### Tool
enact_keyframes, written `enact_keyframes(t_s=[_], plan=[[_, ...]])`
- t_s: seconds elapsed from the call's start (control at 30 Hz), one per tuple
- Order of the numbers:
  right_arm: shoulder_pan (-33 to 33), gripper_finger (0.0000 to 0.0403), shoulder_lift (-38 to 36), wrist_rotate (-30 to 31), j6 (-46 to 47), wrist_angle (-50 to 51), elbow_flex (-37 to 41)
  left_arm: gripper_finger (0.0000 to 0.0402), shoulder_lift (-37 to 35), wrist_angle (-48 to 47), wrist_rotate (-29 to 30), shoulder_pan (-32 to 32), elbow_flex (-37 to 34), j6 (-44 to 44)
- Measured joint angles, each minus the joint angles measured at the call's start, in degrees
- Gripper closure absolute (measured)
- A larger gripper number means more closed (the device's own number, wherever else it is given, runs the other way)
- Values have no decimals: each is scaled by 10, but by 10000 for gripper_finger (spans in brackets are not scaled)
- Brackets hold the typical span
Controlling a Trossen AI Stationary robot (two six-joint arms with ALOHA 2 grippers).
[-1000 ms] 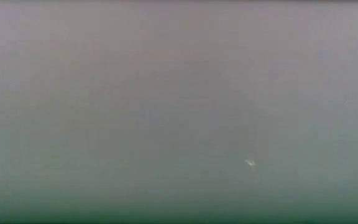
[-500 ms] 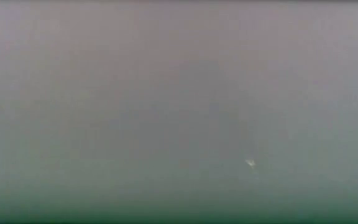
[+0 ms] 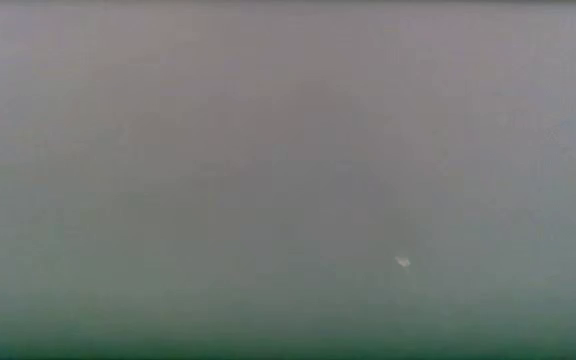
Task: Sort & place blocks by color
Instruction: Put the bottom right orange block into the white bin
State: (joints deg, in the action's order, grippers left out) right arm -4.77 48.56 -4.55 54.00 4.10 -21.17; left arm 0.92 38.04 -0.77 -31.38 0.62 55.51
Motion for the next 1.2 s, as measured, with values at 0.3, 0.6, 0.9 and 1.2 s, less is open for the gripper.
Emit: enact_keyframes(t_s=[0.3,0.6,0.9,1.2], plan=[[60,287,0,0,27,-112,0,169,133,-50,-56,0,62,-32],[126,287,4,0,67,-244,0,169,350,-96,-102,0,197,-230],[179,283,75,-8,55,-326,-51,169,489,-96,-102,2,291,-447],[243,283,178,-63,104,-326,-145,169,576,-96,-103,51,341,-629]])
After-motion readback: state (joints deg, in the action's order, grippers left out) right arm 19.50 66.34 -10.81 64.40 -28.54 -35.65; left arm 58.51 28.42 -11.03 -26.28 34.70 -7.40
